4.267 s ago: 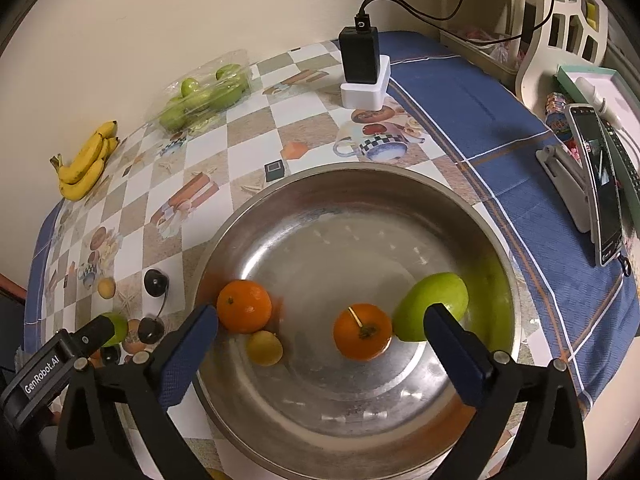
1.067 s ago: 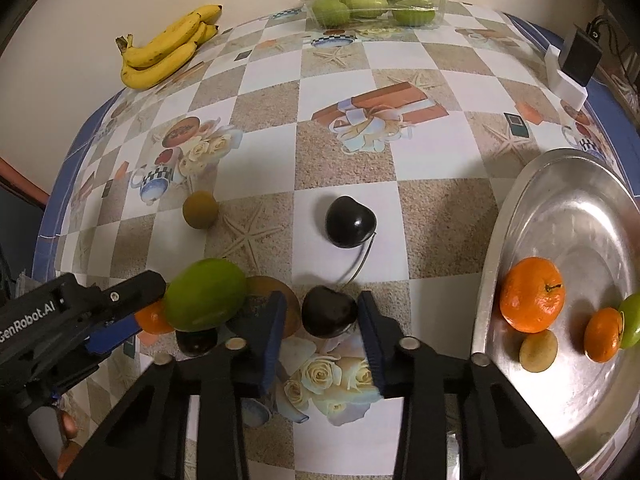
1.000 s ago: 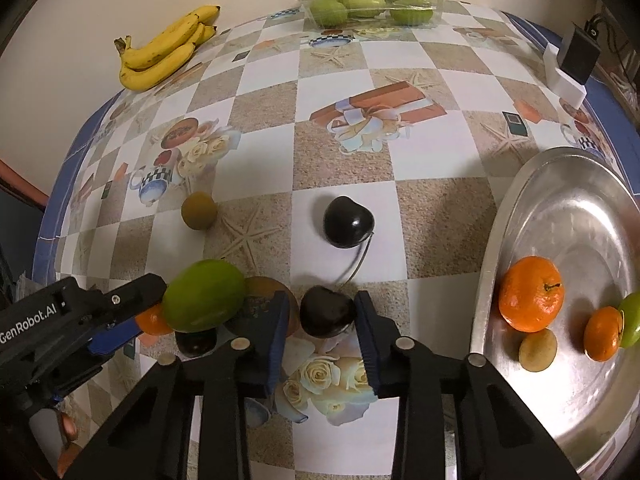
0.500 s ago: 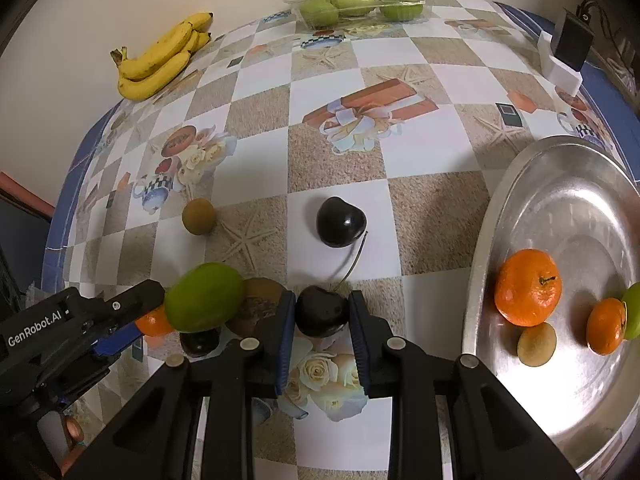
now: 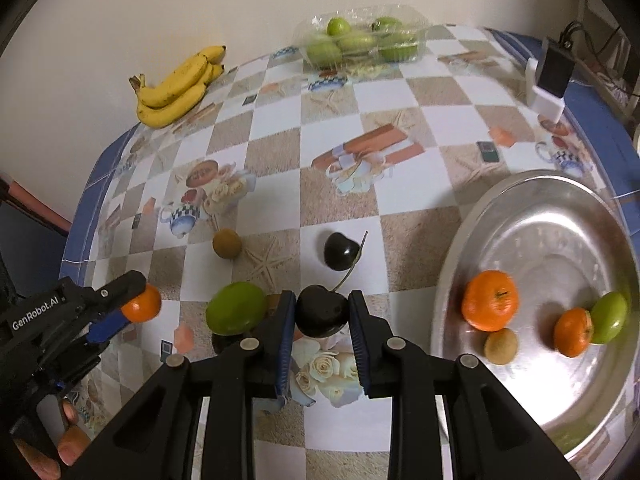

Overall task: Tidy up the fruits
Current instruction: 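Grasp an orange with the left tool while the right tool grasps a dark plum, then carry the orange and dark plum over the steel bowl with both tools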

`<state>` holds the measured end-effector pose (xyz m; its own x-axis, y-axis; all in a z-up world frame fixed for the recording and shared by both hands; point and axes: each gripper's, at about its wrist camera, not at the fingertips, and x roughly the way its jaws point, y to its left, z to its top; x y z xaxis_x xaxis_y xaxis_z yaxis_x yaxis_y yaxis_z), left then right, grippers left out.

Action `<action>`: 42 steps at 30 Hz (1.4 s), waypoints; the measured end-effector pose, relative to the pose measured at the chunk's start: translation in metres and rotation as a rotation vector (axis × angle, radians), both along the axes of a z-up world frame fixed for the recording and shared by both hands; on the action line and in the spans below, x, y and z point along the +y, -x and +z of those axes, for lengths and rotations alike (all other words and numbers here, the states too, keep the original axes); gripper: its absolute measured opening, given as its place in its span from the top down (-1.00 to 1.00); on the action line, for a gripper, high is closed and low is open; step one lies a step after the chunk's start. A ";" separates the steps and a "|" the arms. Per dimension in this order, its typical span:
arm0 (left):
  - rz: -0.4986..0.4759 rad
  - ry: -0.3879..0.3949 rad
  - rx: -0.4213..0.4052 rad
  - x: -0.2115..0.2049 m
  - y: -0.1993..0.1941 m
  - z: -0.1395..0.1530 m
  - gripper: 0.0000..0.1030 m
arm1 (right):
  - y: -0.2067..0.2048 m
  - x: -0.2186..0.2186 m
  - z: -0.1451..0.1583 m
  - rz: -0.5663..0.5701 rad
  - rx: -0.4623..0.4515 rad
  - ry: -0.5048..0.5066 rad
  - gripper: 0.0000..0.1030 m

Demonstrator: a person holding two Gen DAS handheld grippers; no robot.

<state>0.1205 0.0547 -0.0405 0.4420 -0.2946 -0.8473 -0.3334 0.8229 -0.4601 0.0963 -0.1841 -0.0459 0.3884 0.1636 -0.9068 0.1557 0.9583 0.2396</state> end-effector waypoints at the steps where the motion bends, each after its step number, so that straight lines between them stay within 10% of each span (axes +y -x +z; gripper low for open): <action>1: 0.001 -0.002 -0.007 -0.001 0.001 0.002 0.26 | 0.001 -0.001 0.003 -0.001 -0.004 0.000 0.46; 22: -0.080 -0.059 -0.045 -0.053 0.007 0.021 0.26 | 0.016 -0.066 0.013 -0.165 0.013 0.043 0.46; 42: -0.465 -0.095 -0.047 -0.197 0.026 0.017 0.26 | 0.050 -0.172 0.008 -0.402 0.046 0.052 0.46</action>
